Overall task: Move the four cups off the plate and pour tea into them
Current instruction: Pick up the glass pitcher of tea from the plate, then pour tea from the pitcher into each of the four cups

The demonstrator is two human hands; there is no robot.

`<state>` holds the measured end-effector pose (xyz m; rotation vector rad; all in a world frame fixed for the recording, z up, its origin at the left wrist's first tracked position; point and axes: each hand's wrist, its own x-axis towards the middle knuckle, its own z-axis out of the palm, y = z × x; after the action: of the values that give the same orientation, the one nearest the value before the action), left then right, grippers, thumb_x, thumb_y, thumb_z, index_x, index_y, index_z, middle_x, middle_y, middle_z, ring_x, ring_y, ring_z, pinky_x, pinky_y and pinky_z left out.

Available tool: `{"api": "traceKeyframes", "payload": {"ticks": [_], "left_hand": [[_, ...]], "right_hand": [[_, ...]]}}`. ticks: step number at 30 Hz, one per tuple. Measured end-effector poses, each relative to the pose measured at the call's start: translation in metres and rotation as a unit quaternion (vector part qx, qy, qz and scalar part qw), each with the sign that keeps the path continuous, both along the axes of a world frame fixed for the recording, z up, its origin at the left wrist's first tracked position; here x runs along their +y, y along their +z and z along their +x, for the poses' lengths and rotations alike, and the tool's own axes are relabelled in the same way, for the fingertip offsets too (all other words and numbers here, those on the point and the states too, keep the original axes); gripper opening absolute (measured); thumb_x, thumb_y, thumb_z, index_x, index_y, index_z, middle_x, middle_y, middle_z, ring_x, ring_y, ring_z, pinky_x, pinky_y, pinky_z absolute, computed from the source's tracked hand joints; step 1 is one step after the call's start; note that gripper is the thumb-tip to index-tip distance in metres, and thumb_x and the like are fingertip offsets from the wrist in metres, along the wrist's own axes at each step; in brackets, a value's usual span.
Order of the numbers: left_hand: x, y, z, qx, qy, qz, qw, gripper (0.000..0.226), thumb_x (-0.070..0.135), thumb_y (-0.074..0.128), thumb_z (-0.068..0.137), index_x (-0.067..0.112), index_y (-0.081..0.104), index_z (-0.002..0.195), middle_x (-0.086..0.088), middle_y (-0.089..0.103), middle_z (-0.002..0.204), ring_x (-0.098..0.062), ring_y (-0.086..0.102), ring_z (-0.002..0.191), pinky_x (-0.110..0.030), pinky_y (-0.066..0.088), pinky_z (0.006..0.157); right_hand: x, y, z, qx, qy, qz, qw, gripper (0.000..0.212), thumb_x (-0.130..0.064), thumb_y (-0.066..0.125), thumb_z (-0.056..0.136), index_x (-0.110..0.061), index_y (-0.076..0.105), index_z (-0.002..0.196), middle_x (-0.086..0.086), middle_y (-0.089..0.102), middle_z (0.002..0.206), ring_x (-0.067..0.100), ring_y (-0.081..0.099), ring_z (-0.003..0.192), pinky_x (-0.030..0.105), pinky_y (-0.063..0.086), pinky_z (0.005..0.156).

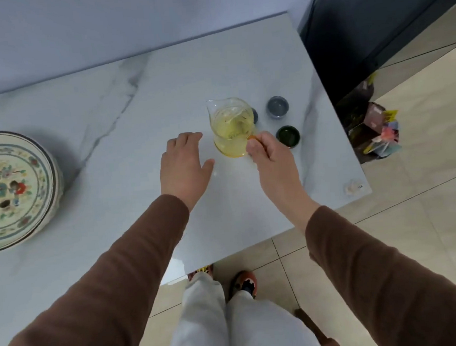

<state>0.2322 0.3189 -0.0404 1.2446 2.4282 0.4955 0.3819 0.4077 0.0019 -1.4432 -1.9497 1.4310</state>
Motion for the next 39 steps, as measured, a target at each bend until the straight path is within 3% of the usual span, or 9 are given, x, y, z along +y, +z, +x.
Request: {"api": "traceKeyframes", "payload": {"ticks": [2, 5, 8, 12, 14, 18, 20, 31, 39], "left_hand": [[0.018, 0.003, 0.003, 0.001, -0.001, 0.006, 1.0, 0.055, 0.029, 0.065, 0.086, 0.012, 0.05, 0.136, -0.008, 0.053, 0.135, -0.033, 0.046, 0.122, -0.045, 0.043, 0.095], [0.044, 0.005, 0.011, 0.006, 0.006, 0.008, 1.0, 0.055, 0.03, 0.065, 0.086, 0.013, 0.05, 0.136, -0.008, 0.053, 0.135, -0.033, 0.046, 0.122, -0.044, 0.043, 0.095], [0.067, 0.005, 0.024, 0.024, 0.014, 0.002, 1.0, 0.052, 0.031, 0.064, 0.086, 0.012, 0.051, 0.133, -0.009, 0.055, 0.132, -0.033, 0.048, 0.119, -0.044, 0.043, 0.093], [0.098, 0.003, 0.047, 0.059, 0.027, -0.003, 0.998, 0.048, 0.03, 0.065, 0.085, 0.01, 0.052, 0.128, -0.011, 0.056, 0.127, -0.036, 0.049, 0.114, -0.043, 0.042, 0.088], [0.11, -0.001, 0.058, 0.062, 0.036, -0.009, 0.997, 0.049, 0.029, 0.064, 0.085, 0.01, 0.052, 0.129, -0.011, 0.055, 0.128, -0.035, 0.049, 0.115, -0.043, 0.042, 0.089], [0.126, -0.01, 0.071, 0.037, 0.068, -0.006, 0.997, 0.058, 0.03, 0.065, 0.085, 0.013, 0.048, 0.138, -0.01, 0.052, 0.136, -0.033, 0.046, 0.122, -0.044, 0.043, 0.098], [0.13, -0.011, 0.073, 0.036, 0.076, -0.01, 0.996, 0.06, 0.031, 0.065, 0.086, 0.013, 0.047, 0.14, -0.01, 0.051, 0.138, -0.033, 0.045, 0.124, -0.044, 0.042, 0.101], [0.133, -0.064, 0.043, 0.011, 0.069, -0.01, 0.997, 0.067, 0.043, 0.068, 0.086, 0.018, 0.044, 0.144, -0.004, 0.049, 0.14, -0.025, 0.04, 0.13, -0.036, 0.036, 0.105], [0.141, -0.098, 0.02, 0.035, -0.001, 0.03, 0.999, 0.074, 0.054, 0.07, 0.08, 0.023, 0.046, 0.143, 0.003, 0.053, 0.137, -0.02, 0.04, 0.126, -0.031, 0.033, 0.103]], "right_hand": [[0.017, 0.005, 0.004, 0.005, -0.003, 0.011, 1.0, 0.022, -0.029, 0.051, 0.099, -0.015, 0.057, 0.083, 0.011, 0.059, 0.077, 0.023, 0.054, 0.069, 0.037, 0.044, 0.066], [0.045, 0.014, 0.013, 0.008, 0.022, 0.035, 0.999, 0.026, -0.027, 0.053, 0.1, -0.006, 0.058, 0.086, 0.002, 0.055, 0.07, 0.009, 0.046, 0.062, 0.026, 0.038, 0.06], [0.076, 0.016, 0.026, 0.006, 0.067, 0.075, 0.995, 0.025, -0.031, 0.054, 0.099, -0.015, 0.057, 0.081, -0.006, 0.052, 0.065, 0.008, 0.044, 0.059, 0.025, 0.036, 0.056], [0.12, 0.008, 0.047, 0.021, 0.118, 0.111, 0.987, 0.028, -0.032, 0.055, 0.098, -0.01, 0.057, 0.081, 0.005, 0.058, 0.07, 0.022, 0.053, 0.067, 0.031, 0.039, 0.06], [0.141, 0.005, 0.056, 0.028, 0.135, 0.118, 0.983, 0.028, -0.031, 0.055, 0.098, -0.01, 0.055, 0.079, 0.001, 0.056, 0.066, 0.018, 0.049, 0.064, 0.033, 0.038, 0.06], [0.177, 0.002, 0.07, 0.023, 0.163, 0.131, 0.978, 0.031, -0.03, 0.055, 0.098, -0.027, 0.045, 0.069, -0.011, 0.044, 0.058, 0.004, 0.039, 0.057, 0.028, 0.033, 0.057], [0.189, 0.001, 0.073, 0.008, 0.177, 0.141, 0.974, 0.027, -0.032, 0.053, 0.099, -0.025, 0.048, 0.074, -0.01, 0.044, 0.059, 0.003, 0.04, 0.056, 0.028, 0.032, 0.057], [0.228, -0.029, 0.055, -0.048, 0.219, 0.256, 0.94, 0.032, -0.04, 0.044, 0.099, -0.014, 0.06, 0.089, -0.001, 0.062, 0.076, 0.025, 0.058, 0.078, 0.042, 0.046, 0.07], [0.242, -0.047, 0.037, -0.067, 0.259, 0.34, 0.902, 0.032, -0.044, 0.04, 0.1, -0.021, 0.06, 0.09, -0.005, 0.059, 0.074, 0.022, 0.056, 0.075, 0.041, 0.048, 0.073]]}}
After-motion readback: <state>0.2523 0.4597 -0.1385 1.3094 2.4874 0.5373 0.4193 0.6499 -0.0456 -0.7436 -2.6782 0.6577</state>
